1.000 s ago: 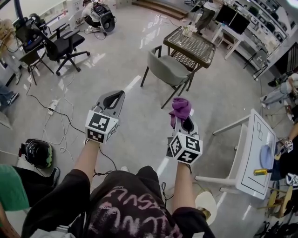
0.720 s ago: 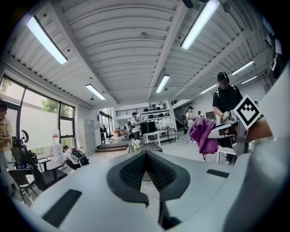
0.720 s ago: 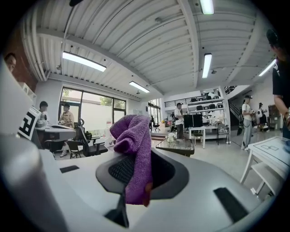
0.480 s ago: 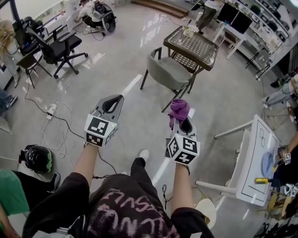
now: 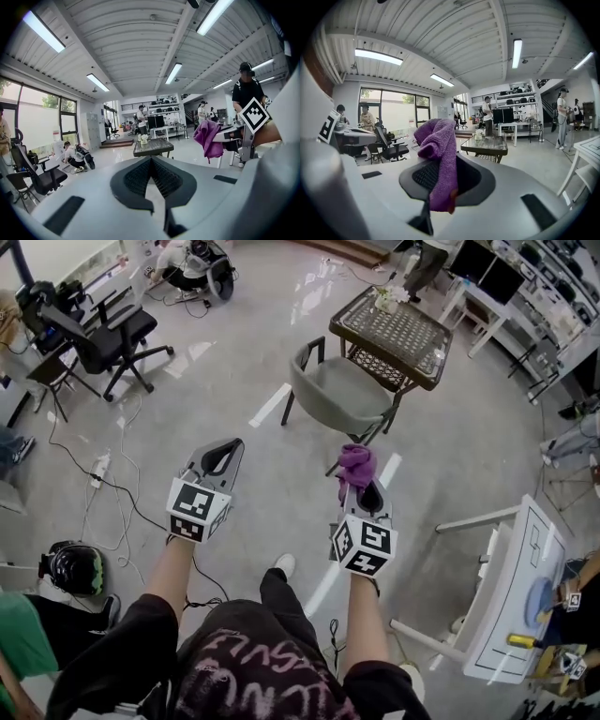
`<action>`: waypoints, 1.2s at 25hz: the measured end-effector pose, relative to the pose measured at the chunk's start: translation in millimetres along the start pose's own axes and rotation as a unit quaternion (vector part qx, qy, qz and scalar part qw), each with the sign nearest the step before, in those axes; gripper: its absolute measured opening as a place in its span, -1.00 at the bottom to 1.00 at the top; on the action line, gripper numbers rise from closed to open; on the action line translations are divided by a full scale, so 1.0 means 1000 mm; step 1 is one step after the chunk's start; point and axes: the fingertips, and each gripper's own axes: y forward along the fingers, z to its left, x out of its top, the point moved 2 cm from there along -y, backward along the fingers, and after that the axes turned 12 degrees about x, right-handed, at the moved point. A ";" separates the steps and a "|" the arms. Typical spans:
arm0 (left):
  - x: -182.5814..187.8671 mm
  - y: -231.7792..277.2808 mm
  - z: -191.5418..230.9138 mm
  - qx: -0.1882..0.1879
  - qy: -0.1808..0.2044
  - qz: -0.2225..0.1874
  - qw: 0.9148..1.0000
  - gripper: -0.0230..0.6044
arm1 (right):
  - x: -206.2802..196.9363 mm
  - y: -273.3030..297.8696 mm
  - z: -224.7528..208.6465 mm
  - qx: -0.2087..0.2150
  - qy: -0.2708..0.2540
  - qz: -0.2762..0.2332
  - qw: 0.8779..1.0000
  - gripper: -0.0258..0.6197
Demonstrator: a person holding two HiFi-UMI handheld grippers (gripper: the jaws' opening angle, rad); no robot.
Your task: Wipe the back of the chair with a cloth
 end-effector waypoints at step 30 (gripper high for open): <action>-0.041 0.157 0.037 0.000 0.008 0.026 1.000 -0.90 | -0.024 0.156 -0.052 0.014 0.014 0.018 1.000 -0.64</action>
